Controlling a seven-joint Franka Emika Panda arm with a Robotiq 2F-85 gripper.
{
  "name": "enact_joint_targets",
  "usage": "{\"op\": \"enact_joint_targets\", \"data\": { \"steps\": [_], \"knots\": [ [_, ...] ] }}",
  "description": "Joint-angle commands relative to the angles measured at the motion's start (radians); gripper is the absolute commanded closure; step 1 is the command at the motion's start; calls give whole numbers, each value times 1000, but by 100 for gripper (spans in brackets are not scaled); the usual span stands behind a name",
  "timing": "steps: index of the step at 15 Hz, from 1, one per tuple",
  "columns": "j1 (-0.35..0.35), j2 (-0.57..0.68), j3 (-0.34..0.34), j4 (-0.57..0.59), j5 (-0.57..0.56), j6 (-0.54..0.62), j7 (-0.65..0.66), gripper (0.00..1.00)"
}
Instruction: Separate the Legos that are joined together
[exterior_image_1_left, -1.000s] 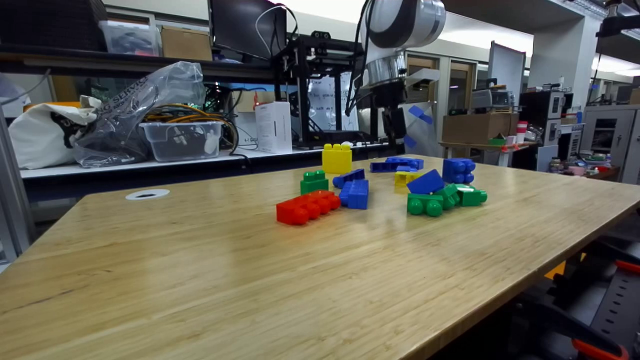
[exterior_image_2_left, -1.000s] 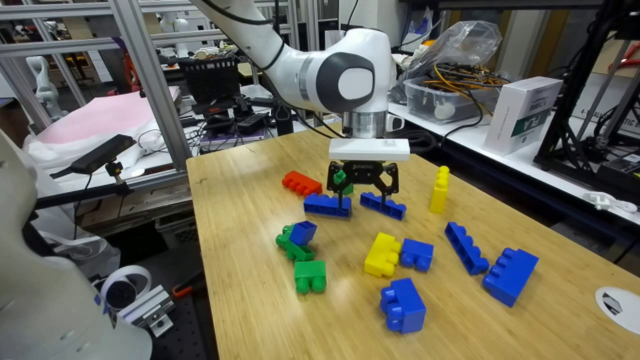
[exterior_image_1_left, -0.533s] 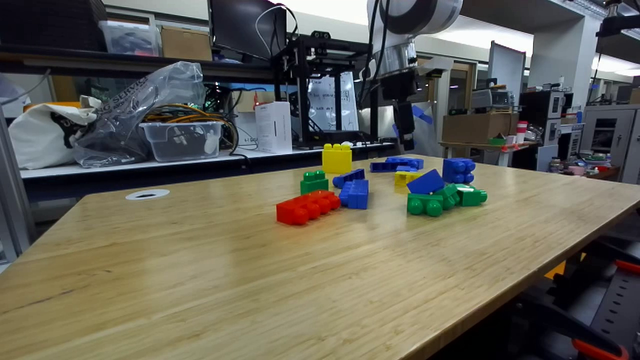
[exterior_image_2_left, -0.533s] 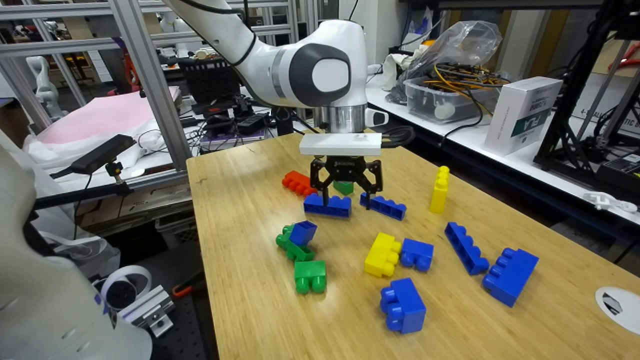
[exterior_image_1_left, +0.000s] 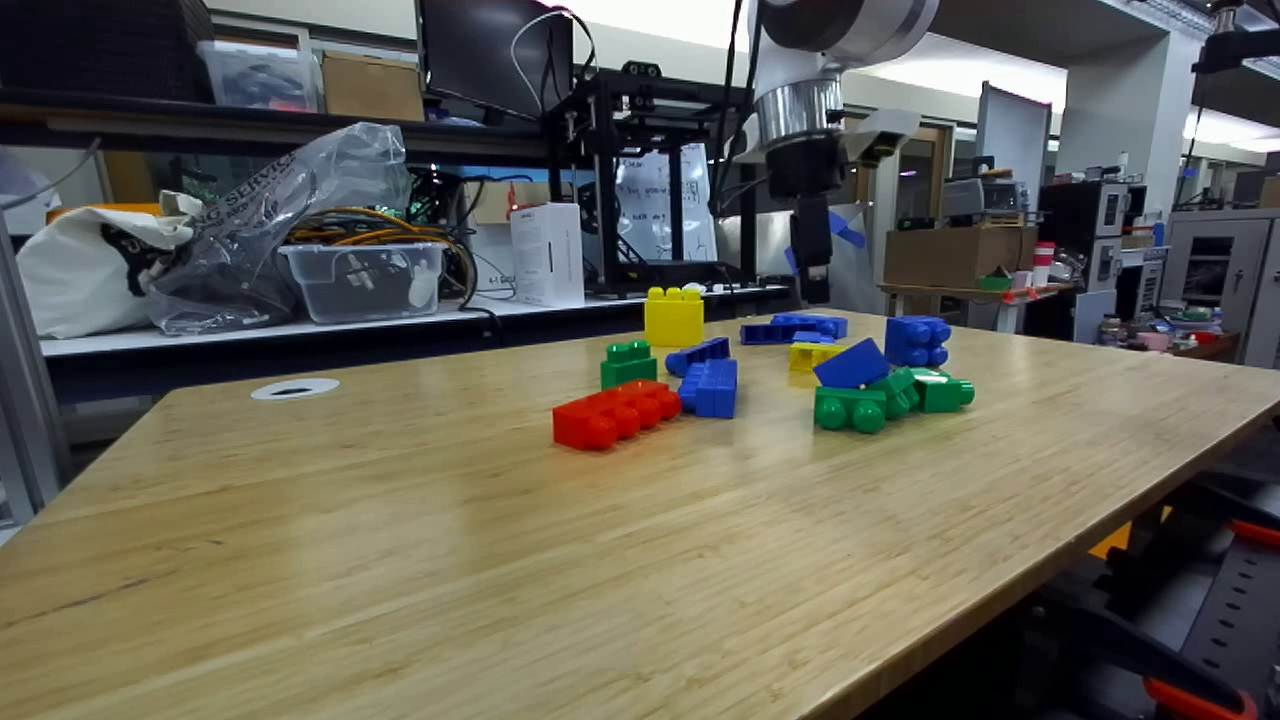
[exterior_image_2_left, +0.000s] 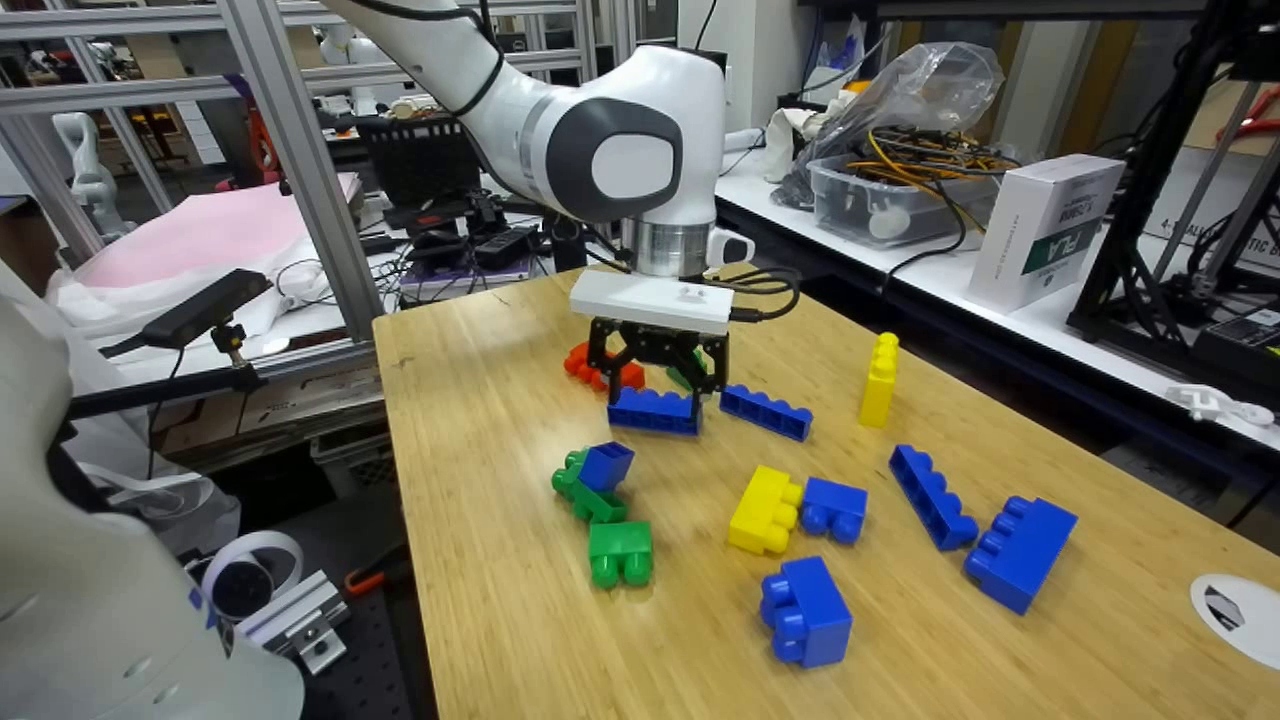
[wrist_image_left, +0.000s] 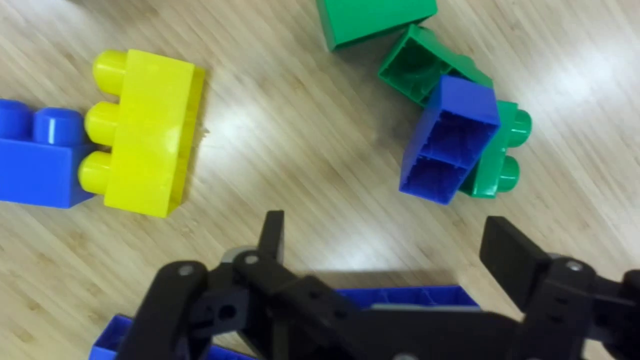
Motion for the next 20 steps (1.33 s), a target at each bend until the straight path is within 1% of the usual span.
{"op": "enact_joint_targets", "data": {
  "steps": [1,7,13,20],
  "knots": [
    [-2,-13,6,-24,79,-38,-71,0],
    [-3,0,1,-57,58,-69,-52,0],
    [-2,25,1,-61,60,-87,-52,0],
    [-10,79,6,-61,62,-14,-68,0]
  ]
}}
